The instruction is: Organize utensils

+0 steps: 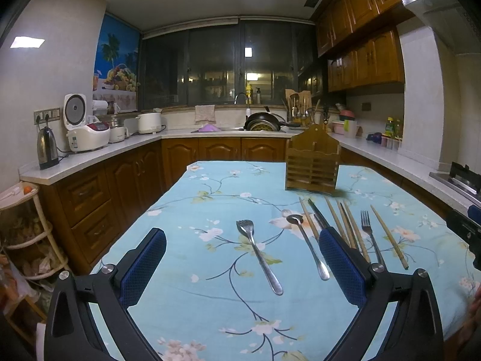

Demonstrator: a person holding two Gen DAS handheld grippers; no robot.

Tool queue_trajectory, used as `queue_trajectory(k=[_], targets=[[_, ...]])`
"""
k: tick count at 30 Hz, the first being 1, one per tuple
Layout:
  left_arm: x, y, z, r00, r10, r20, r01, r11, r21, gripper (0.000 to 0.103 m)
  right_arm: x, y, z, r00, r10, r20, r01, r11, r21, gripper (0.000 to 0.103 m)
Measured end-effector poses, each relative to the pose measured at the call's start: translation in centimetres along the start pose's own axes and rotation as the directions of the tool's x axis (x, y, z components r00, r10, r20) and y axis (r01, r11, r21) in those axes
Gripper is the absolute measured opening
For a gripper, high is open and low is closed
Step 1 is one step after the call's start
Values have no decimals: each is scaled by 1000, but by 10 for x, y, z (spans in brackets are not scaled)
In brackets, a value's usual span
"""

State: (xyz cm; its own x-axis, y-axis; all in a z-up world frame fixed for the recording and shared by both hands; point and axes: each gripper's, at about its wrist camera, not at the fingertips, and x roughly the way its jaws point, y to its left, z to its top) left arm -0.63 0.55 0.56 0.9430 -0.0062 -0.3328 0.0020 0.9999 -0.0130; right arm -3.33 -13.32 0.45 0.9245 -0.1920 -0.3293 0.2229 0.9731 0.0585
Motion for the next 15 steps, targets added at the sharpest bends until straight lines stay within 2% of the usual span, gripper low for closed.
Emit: queue_trajectory(k=[15], targets=[[1, 1, 2, 1000, 0, 2, 0, 1000, -8, 102, 3, 1, 1, 1000, 14, 4, -14, 1000, 5, 103]])
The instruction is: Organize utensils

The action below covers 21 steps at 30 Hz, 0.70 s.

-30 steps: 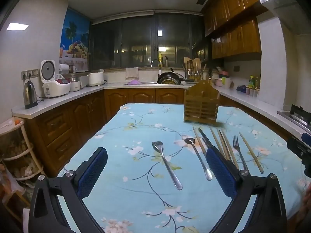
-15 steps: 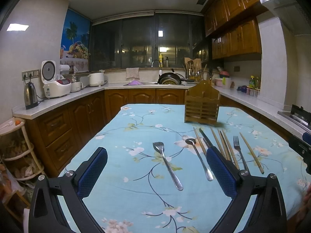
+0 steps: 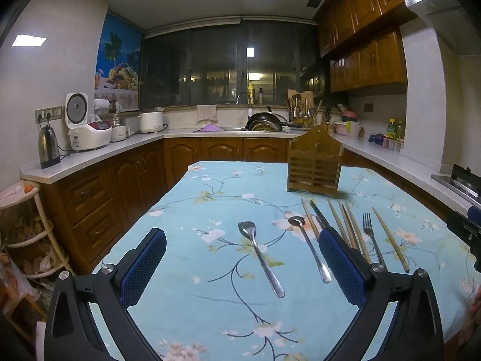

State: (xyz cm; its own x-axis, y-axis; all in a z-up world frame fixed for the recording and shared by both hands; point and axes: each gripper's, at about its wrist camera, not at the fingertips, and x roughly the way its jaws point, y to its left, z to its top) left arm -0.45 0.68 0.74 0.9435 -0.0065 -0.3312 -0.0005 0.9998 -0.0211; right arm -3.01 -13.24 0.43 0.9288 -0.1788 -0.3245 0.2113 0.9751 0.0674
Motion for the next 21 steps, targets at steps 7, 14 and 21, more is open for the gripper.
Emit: queue_trajectory(k=[7, 14, 21], targets=[[0, 0, 0, 1000, -1, -1, 1, 1000, 0, 102, 0, 1, 0, 1000, -2, -1, 2, 1000, -3, 103], [1, -1, 0, 1000, 1, -3, -1, 1000, 0, 102, 1, 2, 0, 1000, -2, 0, 2, 1000, -3, 103], [4, 3, 2, 1000, 0, -13, 0, 1000, -5, 102, 1, 1, -1, 1000, 1, -5, -1, 1000, 1, 103]])
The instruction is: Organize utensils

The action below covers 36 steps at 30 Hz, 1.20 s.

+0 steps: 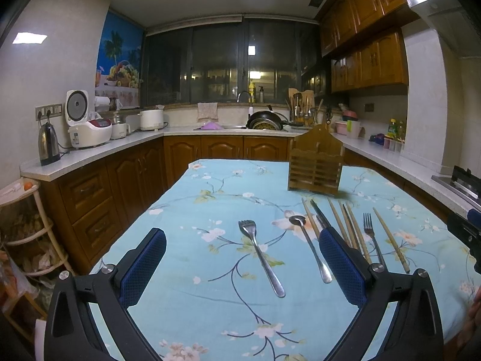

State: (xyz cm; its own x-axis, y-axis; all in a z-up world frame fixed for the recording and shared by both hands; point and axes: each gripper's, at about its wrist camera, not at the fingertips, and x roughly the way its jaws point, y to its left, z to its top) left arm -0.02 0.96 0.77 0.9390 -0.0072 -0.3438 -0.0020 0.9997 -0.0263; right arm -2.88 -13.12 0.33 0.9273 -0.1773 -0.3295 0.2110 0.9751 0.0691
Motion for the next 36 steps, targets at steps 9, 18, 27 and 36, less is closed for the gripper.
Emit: queue_trajectory(k=[9, 18, 27, 36], targets=[[26, -2, 15, 996, -49, -72, 49, 999, -3, 102, 19, -4, 1, 999, 4, -52, -3, 1000, 17, 103], [84, -3, 47, 970, -117, -211, 114, 993, -27, 101, 57, -29, 13, 989, 11, -147, 2, 996, 87, 103], [138, -5, 64, 915, -180, -361, 172, 984, -54, 90, 107, -46, 21, 967, 59, -247, -20, 987, 157, 91], [191, -1, 76, 843, -240, -481, 231, 970, -79, 69, 169, -48, 23, 919, 120, -375, -53, 981, 185, 62]])
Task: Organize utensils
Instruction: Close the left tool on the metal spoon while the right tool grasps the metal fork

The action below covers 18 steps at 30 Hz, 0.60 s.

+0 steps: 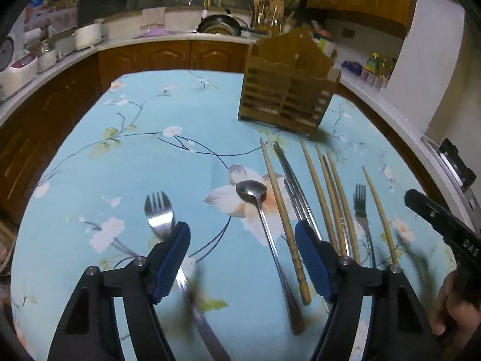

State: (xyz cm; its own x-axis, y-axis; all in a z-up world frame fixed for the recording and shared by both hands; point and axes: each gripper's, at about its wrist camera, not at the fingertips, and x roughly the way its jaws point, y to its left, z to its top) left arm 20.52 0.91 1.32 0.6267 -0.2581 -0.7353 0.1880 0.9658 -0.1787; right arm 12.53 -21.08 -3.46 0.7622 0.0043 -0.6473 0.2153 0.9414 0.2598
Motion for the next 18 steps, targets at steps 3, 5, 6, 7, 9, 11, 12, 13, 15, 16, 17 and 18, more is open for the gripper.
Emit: queue_trajectory(k=[3, 5, 6, 7, 9, 11, 12, 13, 15, 16, 17, 18], targets=[[9, 5, 7, 999, -20, -37, 20, 1000, -2, 63, 20, -4, 3, 998, -1, -55, 1, 1000, 5, 59], [16, 8, 11, 998, -32, -58, 32, 999, -5, 59, 30, -8, 5, 997, -6, -80, 6, 1000, 7, 59], [21, 10, 13, 997, -38, -69, 37, 999, -10, 58, 34, -10, 5, 996, -7, -93, 8, 1000, 9, 58], [25, 11, 15, 996, -40, -77, 40, 999, -12, 56, 39, -13, 6, 994, -7, -110, 8, 1000, 14, 54], [35, 11, 19, 995, -44, -94, 43, 999, -11, 53, 48, -16, 8, 991, -8, -134, 11, 1000, 19, 51], [44, 12, 22, 992, -50, -114, 50, 999, -10, 47, 56, -18, 10, 988, -17, -154, 20, 1000, 18, 50], [47, 13, 23, 991, -54, -121, 53, 999, -12, 41, 59, -19, 11, 986, -22, -164, 25, 1000, 17, 50], [52, 13, 25, 989, -59, -132, 58, 998, -14, 37, 63, -19, 12, 985, -25, -173, 28, 1000, 14, 48], [59, 14, 26, 987, -65, -146, 63, 998, -17, 35, 71, -22, 13, 981, -25, -192, 28, 999, 14, 44], [65, 13, 30, 987, -63, -149, 61, 998, -17, 34, 75, -23, 12, 979, -22, -203, 25, 1000, 16, 42], [65, 13, 31, 987, -64, -146, 62, 998, -15, 33, 77, -24, 11, 978, -18, -210, 23, 1000, 20, 38], [63, 15, 32, 987, -70, -146, 69, 998, -14, 31, 77, -24, 11, 980, -17, -201, 20, 1000, 16, 37]])
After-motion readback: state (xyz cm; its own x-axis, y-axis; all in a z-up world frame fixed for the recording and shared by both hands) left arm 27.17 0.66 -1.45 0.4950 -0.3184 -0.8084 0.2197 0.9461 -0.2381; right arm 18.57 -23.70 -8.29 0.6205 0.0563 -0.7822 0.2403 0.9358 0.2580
